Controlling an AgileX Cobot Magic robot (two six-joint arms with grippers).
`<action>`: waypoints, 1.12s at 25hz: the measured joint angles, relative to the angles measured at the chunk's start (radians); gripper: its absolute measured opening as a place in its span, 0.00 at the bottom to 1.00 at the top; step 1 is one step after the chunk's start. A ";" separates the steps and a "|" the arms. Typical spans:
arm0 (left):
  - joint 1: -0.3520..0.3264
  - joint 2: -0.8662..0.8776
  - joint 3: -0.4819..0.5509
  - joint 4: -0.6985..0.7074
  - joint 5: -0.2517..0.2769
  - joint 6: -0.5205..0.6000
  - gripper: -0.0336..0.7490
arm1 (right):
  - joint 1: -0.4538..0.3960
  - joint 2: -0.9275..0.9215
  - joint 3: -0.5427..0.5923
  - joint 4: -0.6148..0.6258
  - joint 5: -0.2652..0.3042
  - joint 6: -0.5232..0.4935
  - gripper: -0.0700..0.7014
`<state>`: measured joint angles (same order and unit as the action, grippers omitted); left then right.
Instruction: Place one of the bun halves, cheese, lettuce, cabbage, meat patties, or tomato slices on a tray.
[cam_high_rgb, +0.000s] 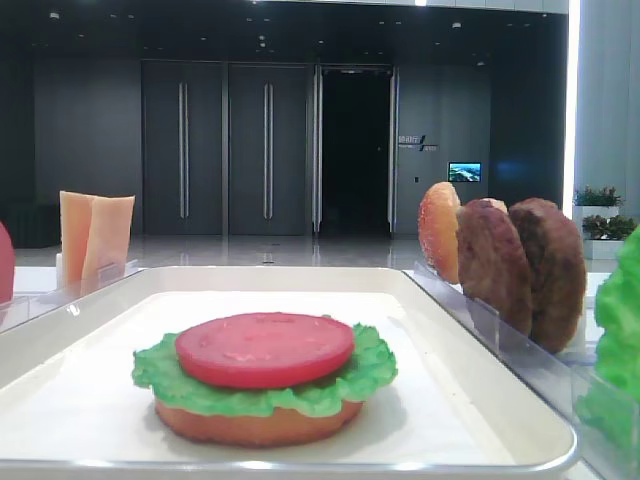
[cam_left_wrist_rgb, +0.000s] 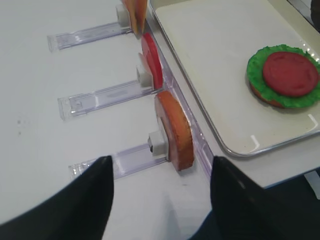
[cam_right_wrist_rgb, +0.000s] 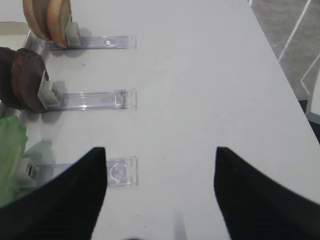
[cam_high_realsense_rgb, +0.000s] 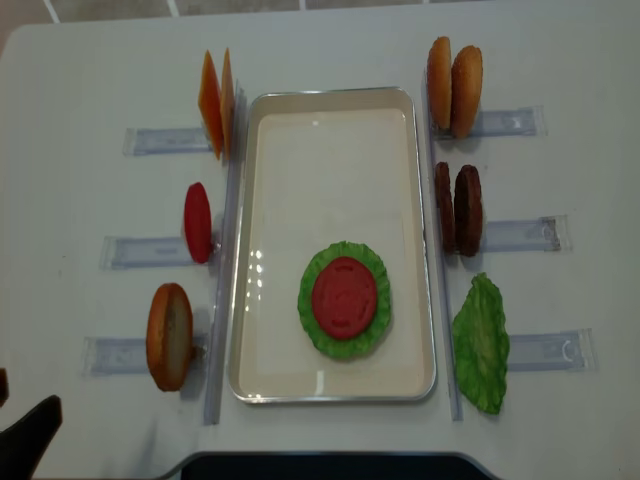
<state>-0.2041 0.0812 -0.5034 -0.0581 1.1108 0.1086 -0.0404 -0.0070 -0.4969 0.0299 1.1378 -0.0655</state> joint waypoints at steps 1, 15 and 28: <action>0.000 0.000 0.007 -0.004 -0.005 0.005 0.64 | 0.000 0.000 0.000 0.000 0.000 0.000 0.70; 0.000 -0.011 0.030 -0.011 -0.001 0.029 0.64 | 0.000 0.000 0.000 0.000 0.000 0.000 0.70; 0.000 -0.015 0.030 -0.011 -0.001 0.029 0.64 | 0.000 0.000 0.000 0.000 0.000 0.000 0.70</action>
<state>-0.2041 0.0666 -0.4738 -0.0688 1.1103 0.1378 -0.0404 -0.0070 -0.4969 0.0299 1.1378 -0.0655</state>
